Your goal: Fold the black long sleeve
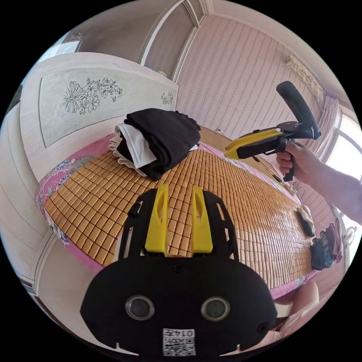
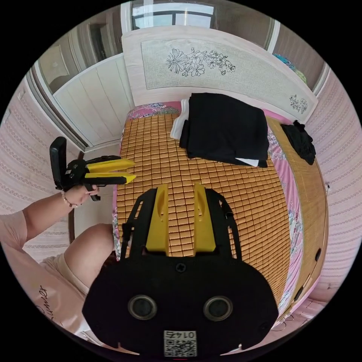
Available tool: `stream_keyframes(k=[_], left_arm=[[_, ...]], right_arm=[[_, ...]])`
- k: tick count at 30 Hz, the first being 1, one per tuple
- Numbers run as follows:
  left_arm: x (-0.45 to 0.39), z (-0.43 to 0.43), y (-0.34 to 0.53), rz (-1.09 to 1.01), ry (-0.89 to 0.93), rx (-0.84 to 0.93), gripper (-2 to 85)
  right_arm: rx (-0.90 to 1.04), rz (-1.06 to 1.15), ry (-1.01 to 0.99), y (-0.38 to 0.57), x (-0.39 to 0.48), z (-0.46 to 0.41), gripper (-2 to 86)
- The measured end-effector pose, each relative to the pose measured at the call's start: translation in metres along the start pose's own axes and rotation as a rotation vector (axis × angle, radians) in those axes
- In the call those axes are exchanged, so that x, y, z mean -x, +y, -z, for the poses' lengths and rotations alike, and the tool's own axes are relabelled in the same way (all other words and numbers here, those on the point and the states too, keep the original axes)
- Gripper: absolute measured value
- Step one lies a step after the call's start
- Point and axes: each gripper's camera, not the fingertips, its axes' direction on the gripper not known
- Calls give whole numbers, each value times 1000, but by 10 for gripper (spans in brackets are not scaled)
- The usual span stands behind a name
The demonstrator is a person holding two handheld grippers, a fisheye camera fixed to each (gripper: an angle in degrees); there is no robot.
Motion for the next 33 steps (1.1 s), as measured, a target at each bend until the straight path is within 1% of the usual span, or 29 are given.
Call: stream_keyframes(k=[3, 6, 8, 10, 11, 12, 14, 15, 17, 18, 20, 21, 22, 23, 24, 25, 26, 27, 28, 29, 30, 31, 33], left_arm=[[31, -20, -35, 52, 1, -5, 100], [52, -46, -60, 85, -2, 13, 102], [63, -68, -73, 113, 52, 87, 78], [73, -79, -75, 163, 118, 124, 40], [79, -80, -73, 182, 121, 117, 21], [81, -80, -72, 189, 128, 118, 12], [82, -72, -72, 184, 162, 95, -3], [79, -67, -73, 167, 166, 85, -5], [57, -43, -81, 76, 189, 25, -8], [49, -36, -83, 54, 197, 9, -9], [3, -8, -93, -75, 233, -42, -9], [-13, -1, -93, -114, 256, -49, -9], [-46, 9, -87, -184, 313, -48, -9], [-83, 14, -73, -246, 362, -18, -9], [-101, 16, -63, -272, 390, 7, -9], [-137, 15, -36, -312, 454, 62, -8], [-169, 10, -3, -338, 520, 142, -6], [-182, 6, 15, -343, 553, 192, -5], [-204, -4, 53, -342, 627, 302, -1], [-221, -11, 91, -336, 667, 414, 10], [-226, -14, 108, -329, 663, 471, 15], [-232, -12, 136, -324, 648, 567, 29], [-226, 2, 163, -274, 635, 623, 43]], right_arm=[[21, -57, -11, -64, -17, -18, 117], [62, -112, -97, -109, -33, -42, 134], [76, -149, -92, -125, -43, -58, 136], [102, -176, -63, -141, -57, -76, 130], [118, -181, -50, -144, -60, -80, 127], [150, -183, -63, -146, -67, -87, 111], [152, -182, -156, -143, -77, -85, 62], [117, -176, -221, -137, -83, -75, 38], [44, -181, -256, -119, -89, -50, 28], [-10, -166, -257, -102, -91, -27, 23], [-104, -140, -225, -65, -90, 15, 18], [-170, -117, -190, -30, -87, 45, 16], [-229, -110, -151, 14, -83, 68, 14], [-252, -128, -145, 39, -83, 78, 14], [-281, -200, -165, 96, -81, 89, 13], [-296, -287, -182, 158, -74, 92, 13], [-290, -331, -182, 189, -67, 91, 12], [-255, -423, -168, 250, -50, 81, 12], [-177, -531, -147, 308, -31, 63, 13], [-125, -589, -134, 336, -21, 52, 13], [-18, -690, -120, 388, -1, 32, 12], [46, -761, -127, 433, 20, 18, 13], [79, -853, -160, 487, 48, 11, 17]])
